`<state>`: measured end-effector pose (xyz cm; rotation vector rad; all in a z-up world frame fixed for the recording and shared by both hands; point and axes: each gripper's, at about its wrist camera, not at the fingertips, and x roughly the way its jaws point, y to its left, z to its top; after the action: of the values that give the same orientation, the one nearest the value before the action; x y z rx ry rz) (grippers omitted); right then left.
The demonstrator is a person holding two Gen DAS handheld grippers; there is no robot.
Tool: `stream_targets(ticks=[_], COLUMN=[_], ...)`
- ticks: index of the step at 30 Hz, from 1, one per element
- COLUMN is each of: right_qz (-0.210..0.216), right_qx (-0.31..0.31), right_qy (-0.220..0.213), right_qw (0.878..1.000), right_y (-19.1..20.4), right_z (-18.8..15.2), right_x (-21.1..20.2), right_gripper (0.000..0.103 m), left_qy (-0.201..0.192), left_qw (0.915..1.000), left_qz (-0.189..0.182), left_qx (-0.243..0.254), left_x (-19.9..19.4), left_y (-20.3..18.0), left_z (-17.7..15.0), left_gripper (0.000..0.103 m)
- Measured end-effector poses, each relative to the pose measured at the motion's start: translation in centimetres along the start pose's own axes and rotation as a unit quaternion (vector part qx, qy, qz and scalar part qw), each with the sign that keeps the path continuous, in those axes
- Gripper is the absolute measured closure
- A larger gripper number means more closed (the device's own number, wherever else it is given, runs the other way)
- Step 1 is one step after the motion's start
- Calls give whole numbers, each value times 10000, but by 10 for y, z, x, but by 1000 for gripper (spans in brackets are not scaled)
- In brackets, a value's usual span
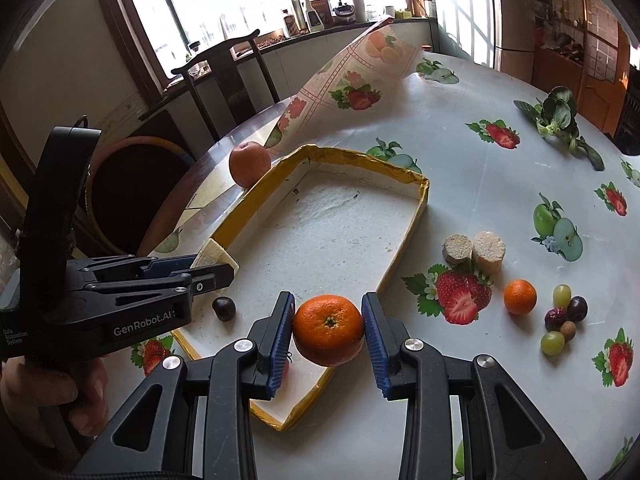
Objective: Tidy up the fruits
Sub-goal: 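Carry the white block over the tray with the left tool while the right tool carries the mandarin, then open the left tool to drop the block while the right tool releases the mandarin in the tray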
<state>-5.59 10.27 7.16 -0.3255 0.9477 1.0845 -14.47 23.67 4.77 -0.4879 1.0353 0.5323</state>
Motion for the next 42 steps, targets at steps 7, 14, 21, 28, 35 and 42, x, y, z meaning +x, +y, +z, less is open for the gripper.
stream_targets(ticks=[7,14,21,28,35,42], right_qz=[106,130,109,63,89,53], right_qx=[-94,-222,-379,-500,-476,-491], right_qy=[166,496,786,983,981,734], right_qw=[9998,9984,9961,9939,9940,9961], right_y=[11,19,22,25,24,23], right_z=[6,1,-8,-16,-16,-13], right_x=[28,64,90,103,100,72], right_gripper=[68,68,68,66,55,52], left_qy=[111,299,479,595,531,363], left_qw=[9999,9995,9988,9982,9985,9992], left_qz=[5,34,92,70,109,96], left_qx=[-66,-94,-73,-97,-123,-132], left_x=[18,41,58,65,56,39], left_y=[9,13,14,16,14,9], left_z=[8,10,5,-1,0,1], left_gripper=[72,72,72,72,70,57])
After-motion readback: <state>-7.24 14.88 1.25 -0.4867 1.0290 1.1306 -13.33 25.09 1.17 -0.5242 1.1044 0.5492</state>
